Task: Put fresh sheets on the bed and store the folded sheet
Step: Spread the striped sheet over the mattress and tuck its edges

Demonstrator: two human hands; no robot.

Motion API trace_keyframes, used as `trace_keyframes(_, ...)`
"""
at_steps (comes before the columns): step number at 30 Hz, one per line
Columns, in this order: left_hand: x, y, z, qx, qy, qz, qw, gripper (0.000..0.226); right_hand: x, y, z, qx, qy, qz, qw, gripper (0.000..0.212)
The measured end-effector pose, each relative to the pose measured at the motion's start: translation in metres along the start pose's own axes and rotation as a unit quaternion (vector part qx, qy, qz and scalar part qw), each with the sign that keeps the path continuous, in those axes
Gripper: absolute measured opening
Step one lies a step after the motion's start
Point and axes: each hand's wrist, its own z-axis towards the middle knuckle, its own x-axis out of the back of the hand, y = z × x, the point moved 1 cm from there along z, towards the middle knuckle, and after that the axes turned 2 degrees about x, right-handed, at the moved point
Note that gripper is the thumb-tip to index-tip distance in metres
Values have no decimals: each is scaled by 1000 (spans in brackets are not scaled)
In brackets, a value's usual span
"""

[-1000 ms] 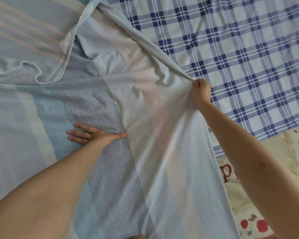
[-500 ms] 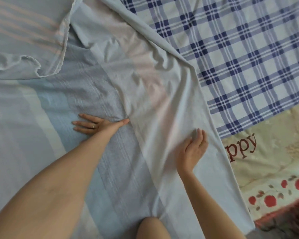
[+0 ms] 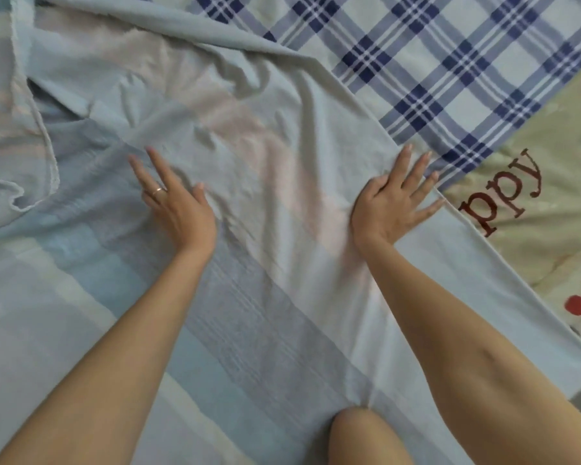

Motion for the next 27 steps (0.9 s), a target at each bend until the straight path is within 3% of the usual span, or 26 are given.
trace_keyframes(3,2,0,35,5,-23,-16,1000,34,3,-2,0,5,-4,9,1000,60)
trace_keyframes(5,2,-2,47,3,-57,22,998,19,5,-2,-1,1,-9,12,1000,60)
trace_keyframes(8,7,-1,53,-33,-77,110,990,19,6,-3,0,4,-9,7,1000,60)
trace_keyframes(14,12,-12,74,-86,-59,159,982,15,5,-4,2,3,0,1,1000,60)
trace_keyframes(18,-2,-1,63,4,-27,172,985,22,3,-6,1,12,6,-1,1000,59)
trace_keyframes(19,-4,5,52,-12,-10,173,985,27,2,-5,1,8,4,-1,1000,59)
trace_keyframes(21,-14,21,18,-203,-20,116,972,42,3,-4,3,6,0,-3,1000,61)
trace_keyframes(22,-21,27,-5,-348,-62,98,930,50,3,-4,1,29,-3,-3,1000,63)
trace_keyframes(23,-32,38,-25,-480,-102,109,865,55,4,-3,3,81,-1,0,997,63)
trace_keyframes(24,-40,44,-34,-555,-135,136,810,59,3,-5,-1,163,-1,4,987,63)
trace_keyframes(25,-47,57,-33,-581,-154,155,784,62,2,-6,-3,248,3,3,969,61)
trace_keyframes(27,-65,91,-12,-534,-164,183,809,68,-2,-3,3,331,22,4,943,57)
